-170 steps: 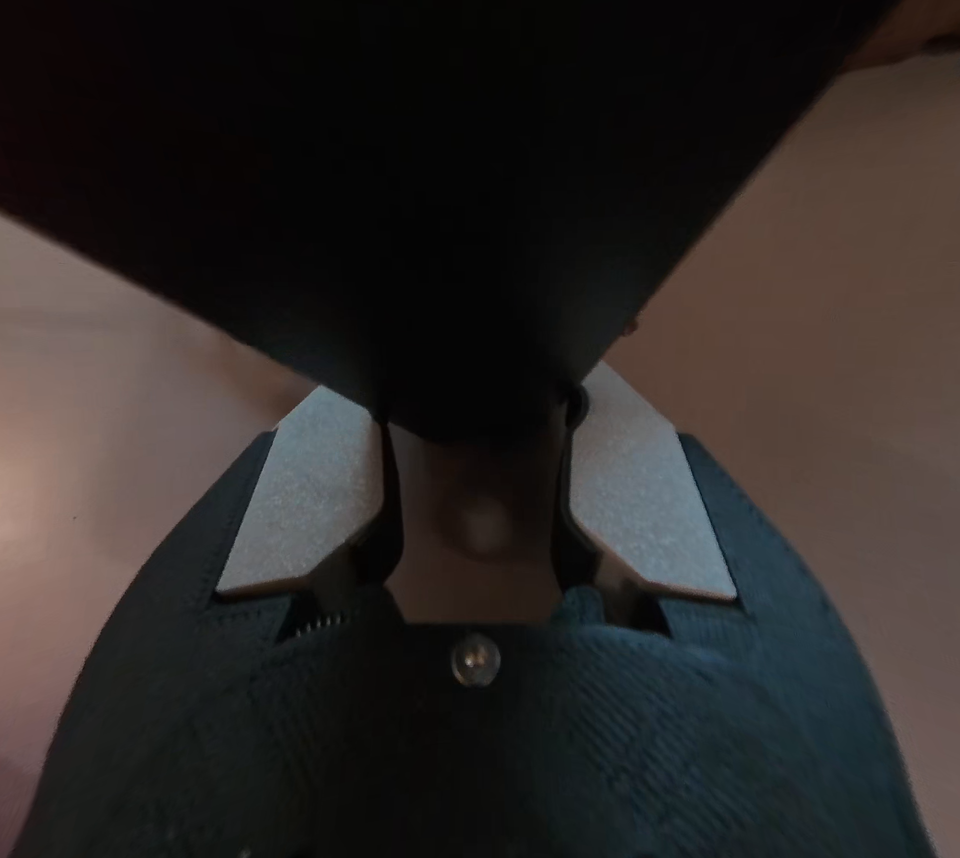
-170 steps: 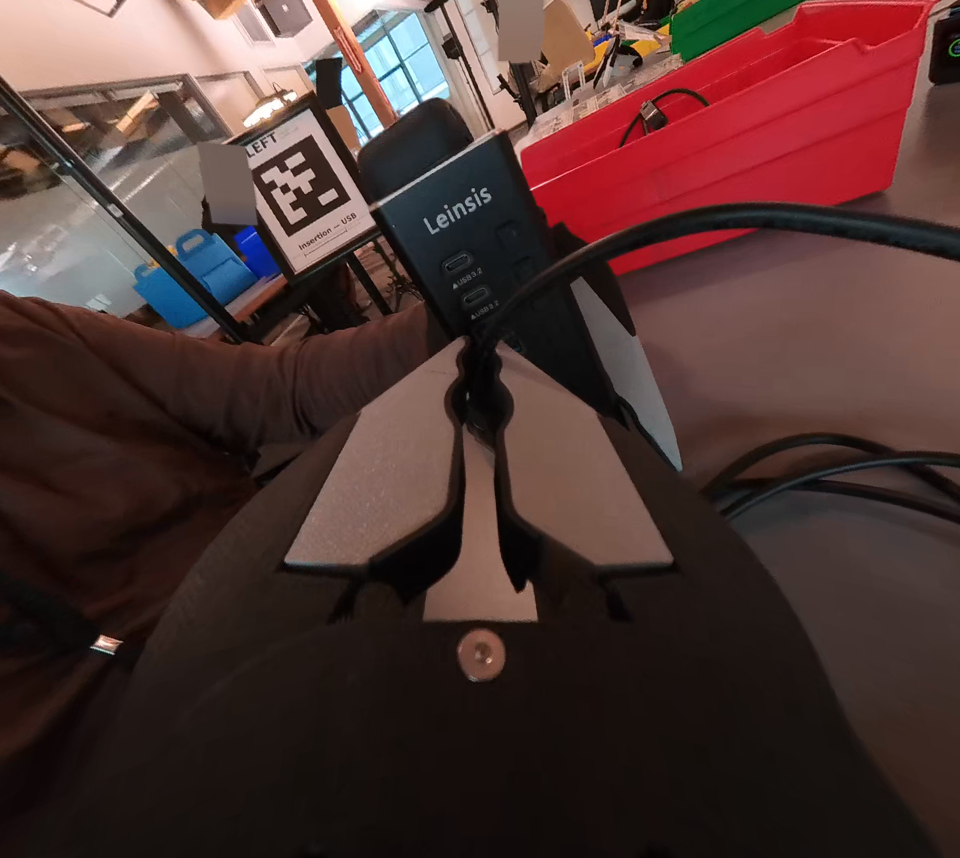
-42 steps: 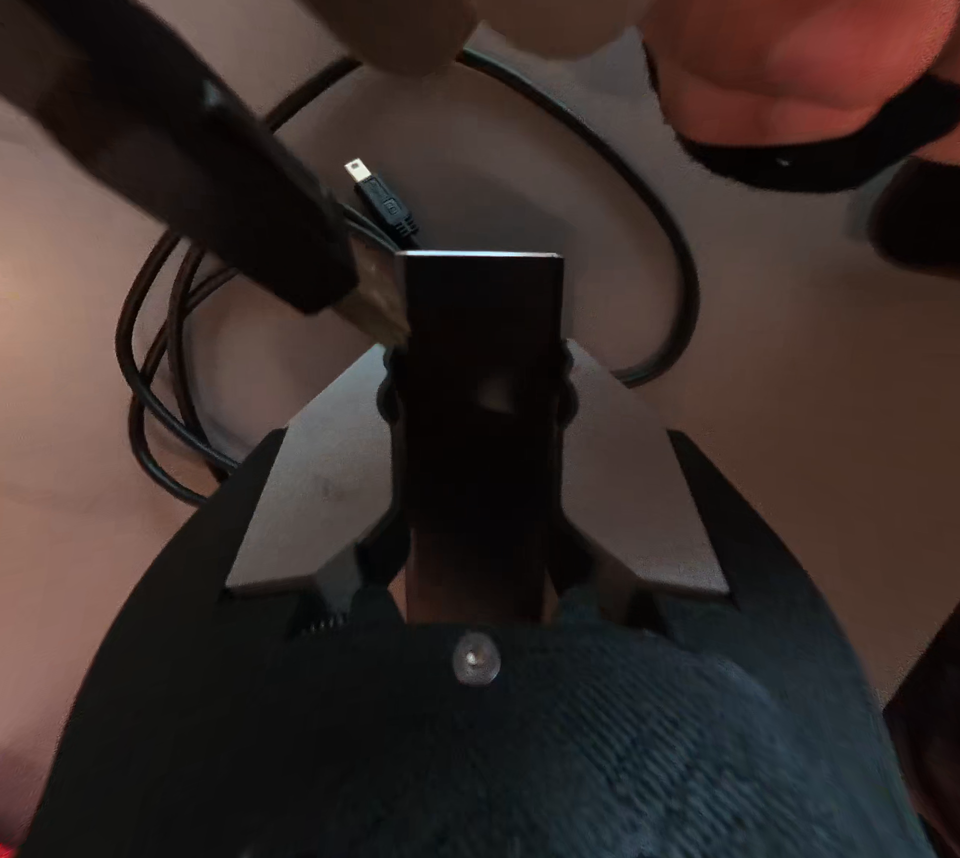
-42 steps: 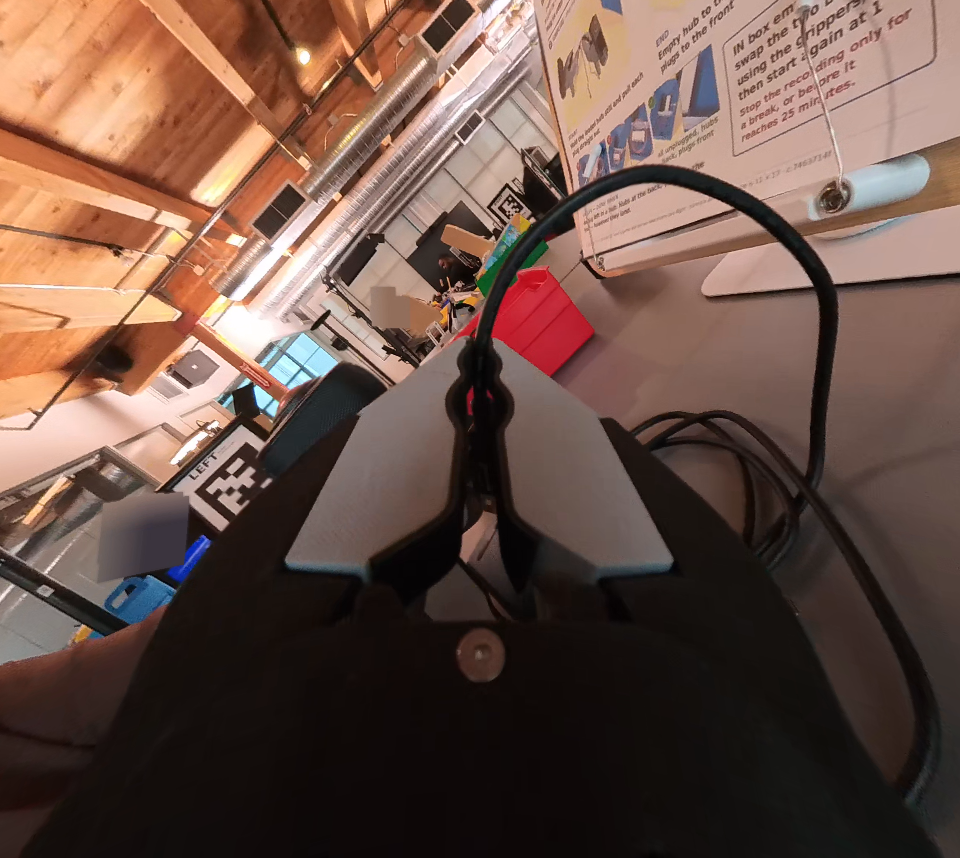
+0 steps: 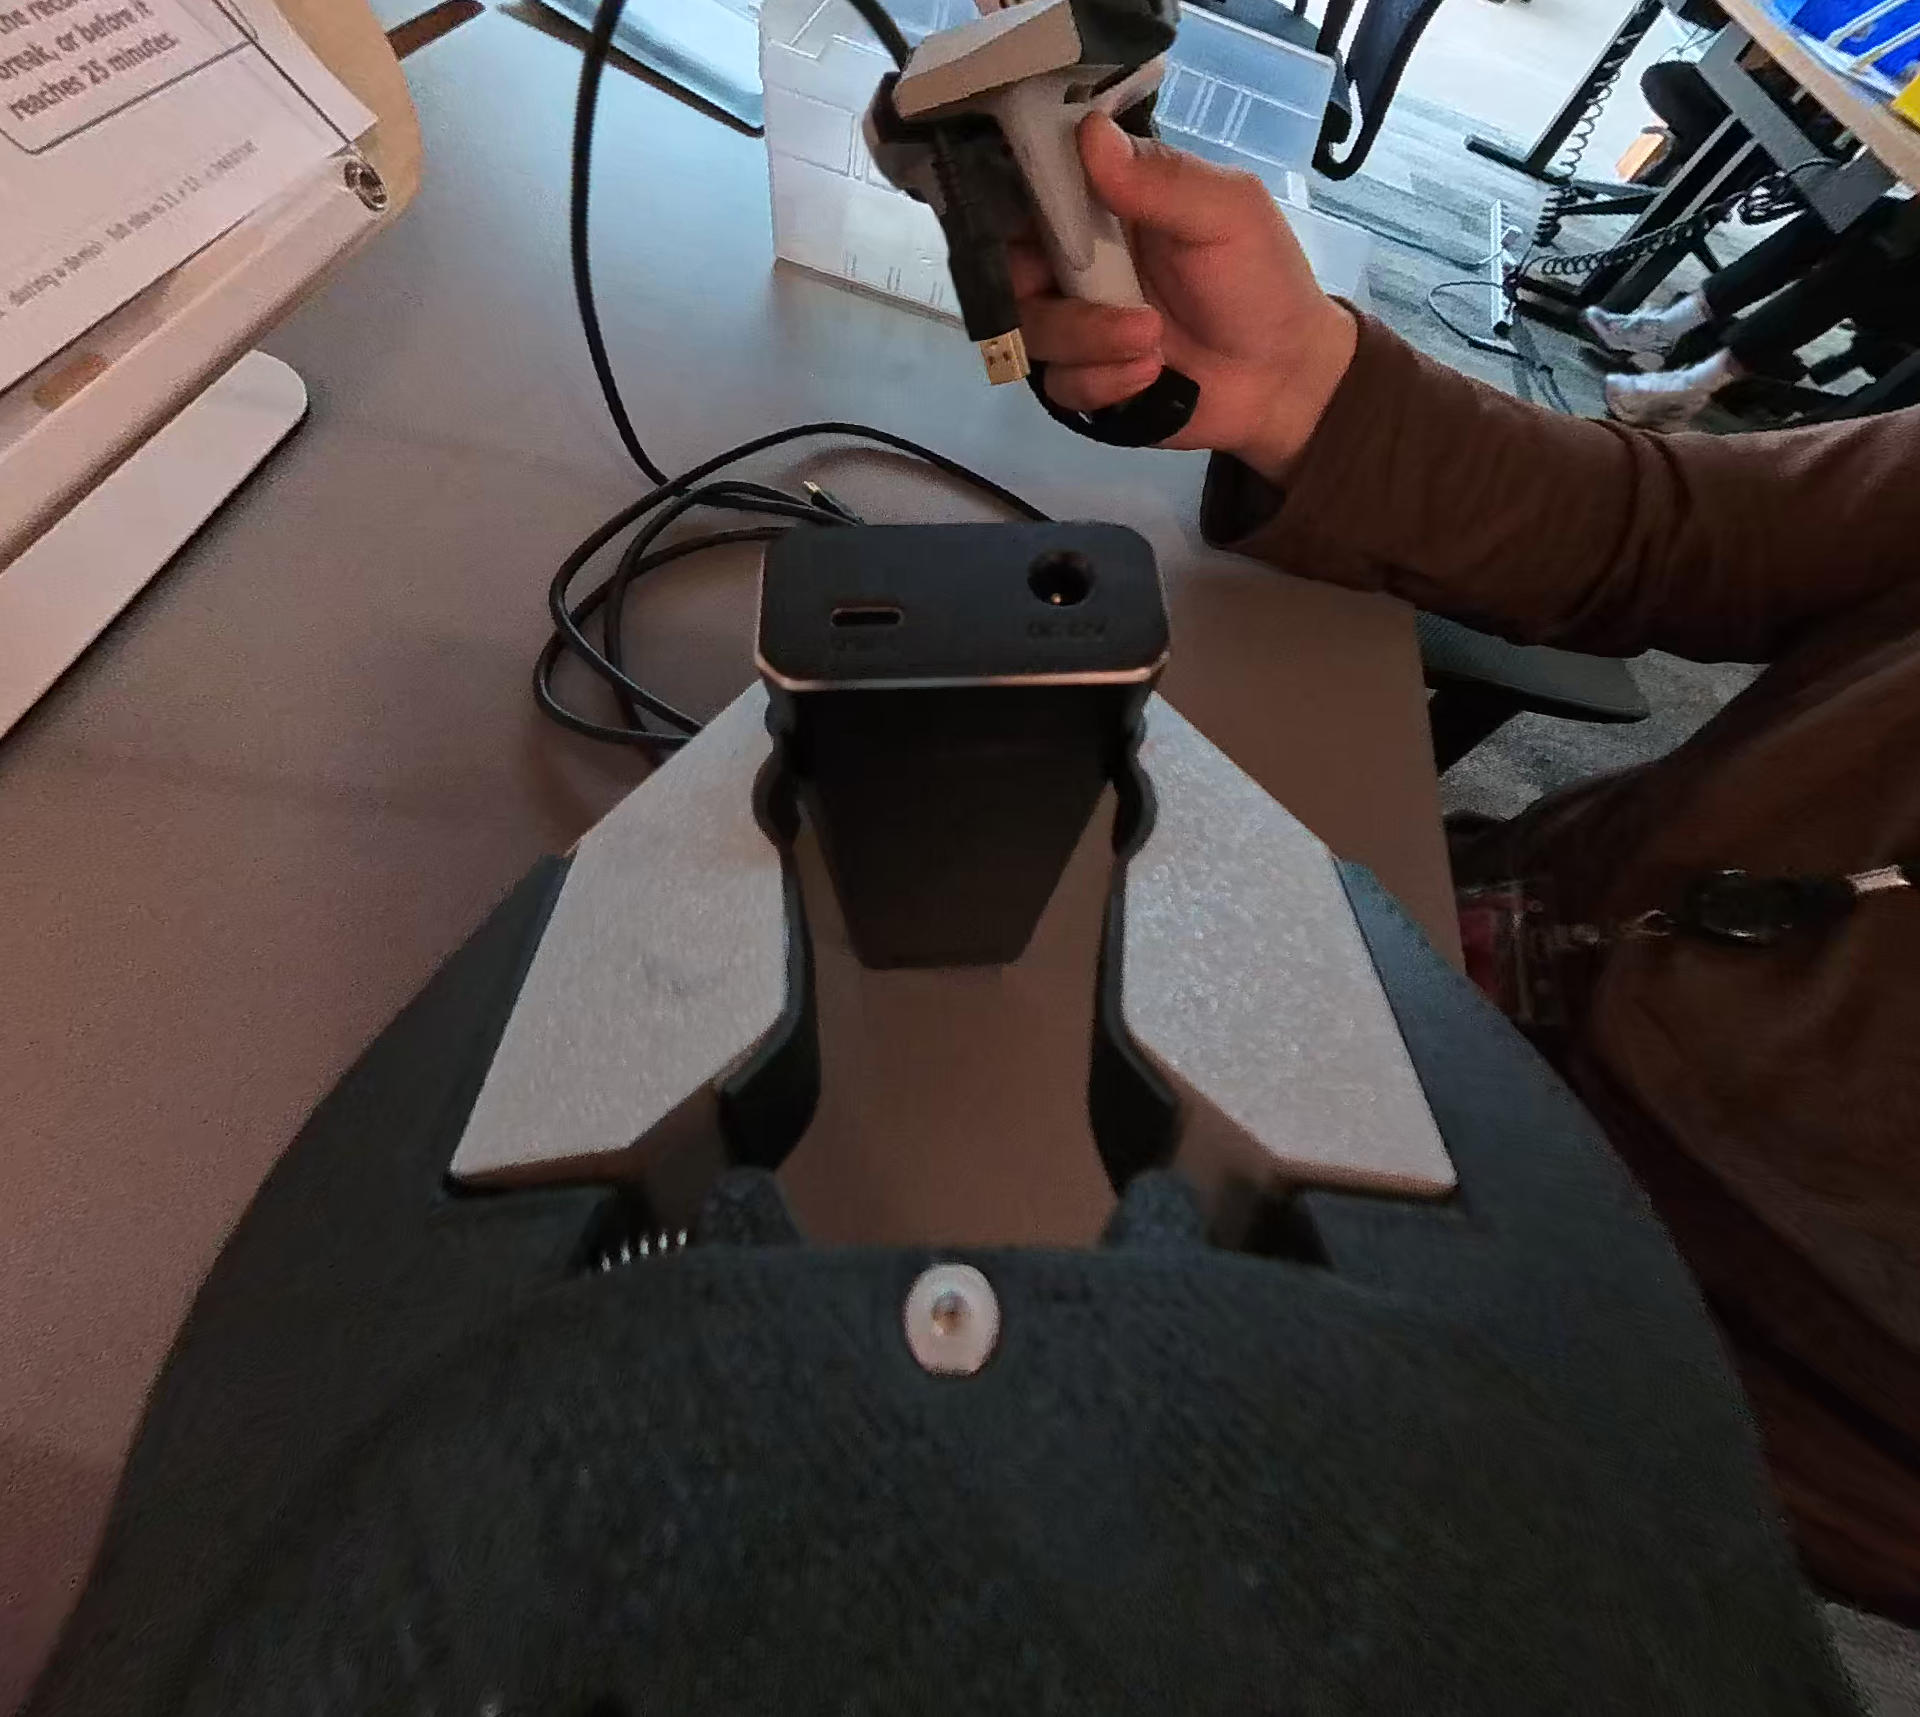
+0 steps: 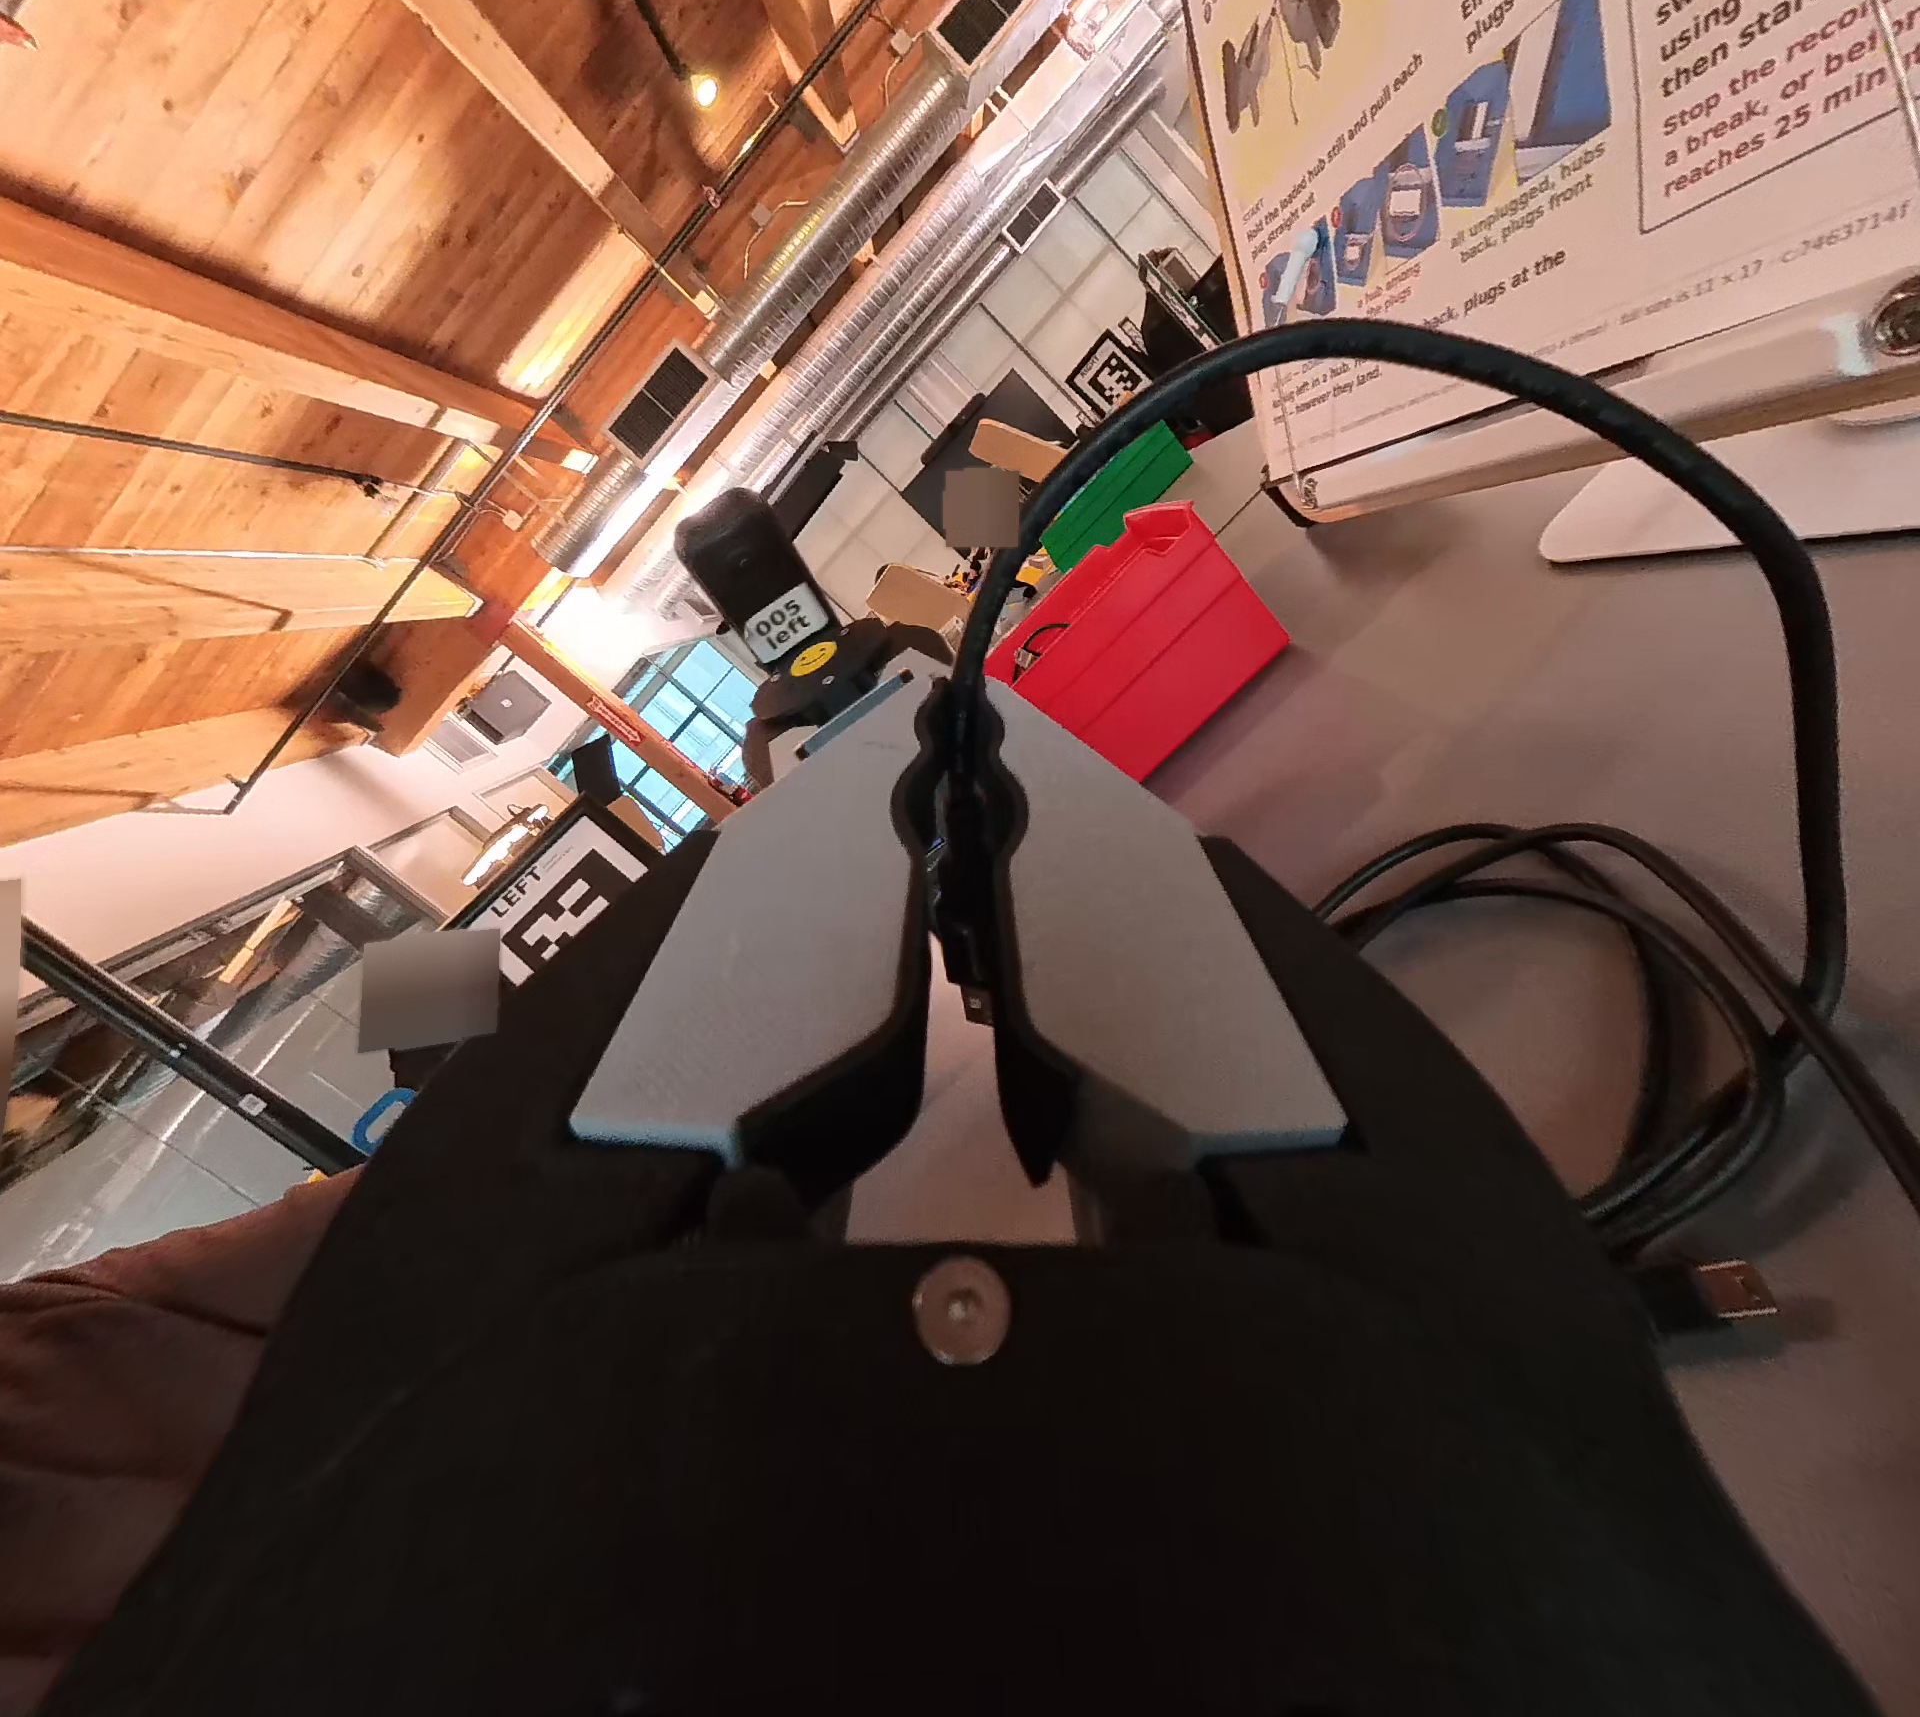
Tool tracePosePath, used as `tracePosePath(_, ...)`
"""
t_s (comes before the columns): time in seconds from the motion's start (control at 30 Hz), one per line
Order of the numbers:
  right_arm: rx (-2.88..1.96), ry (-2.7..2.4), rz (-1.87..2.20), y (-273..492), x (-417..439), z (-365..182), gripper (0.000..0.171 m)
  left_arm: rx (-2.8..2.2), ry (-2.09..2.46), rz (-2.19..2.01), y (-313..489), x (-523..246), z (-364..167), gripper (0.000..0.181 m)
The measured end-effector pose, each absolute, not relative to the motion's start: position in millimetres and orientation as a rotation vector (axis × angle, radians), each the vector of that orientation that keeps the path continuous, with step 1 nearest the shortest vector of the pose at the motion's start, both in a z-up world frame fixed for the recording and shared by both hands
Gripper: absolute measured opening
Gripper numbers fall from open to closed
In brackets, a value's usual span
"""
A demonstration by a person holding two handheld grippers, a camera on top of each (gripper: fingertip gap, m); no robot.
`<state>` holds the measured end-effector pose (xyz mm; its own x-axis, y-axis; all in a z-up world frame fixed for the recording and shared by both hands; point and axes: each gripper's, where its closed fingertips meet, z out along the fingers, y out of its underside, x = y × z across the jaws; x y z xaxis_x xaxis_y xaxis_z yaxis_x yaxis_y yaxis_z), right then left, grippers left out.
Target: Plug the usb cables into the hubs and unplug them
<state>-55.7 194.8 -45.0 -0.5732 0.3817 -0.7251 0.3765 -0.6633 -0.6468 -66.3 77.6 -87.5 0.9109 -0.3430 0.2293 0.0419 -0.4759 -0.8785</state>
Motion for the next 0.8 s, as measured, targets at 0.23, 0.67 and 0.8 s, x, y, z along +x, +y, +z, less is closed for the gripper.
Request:
tracePosePath(0.23,-1.451,-1.292,2.478,192.5,-55.6,-45.4,0.0,-2.132,0.434,-0.353,71.4,-54.7,-90.9,0.058)
tracePosePath(0.67,-1.442,-1.298,2.488,190.6,-54.2,-43.2,0.0,-2.126,0.476,-0.548,52.3,-53.7,-71.0,0.06)
tracePosePath(0.8,-1.445,-1.307,2.486,189.1,-54.4,-44.2,0.0,-2.048,0.451,-0.542,50.8,-54.9,-50.8,0.058)
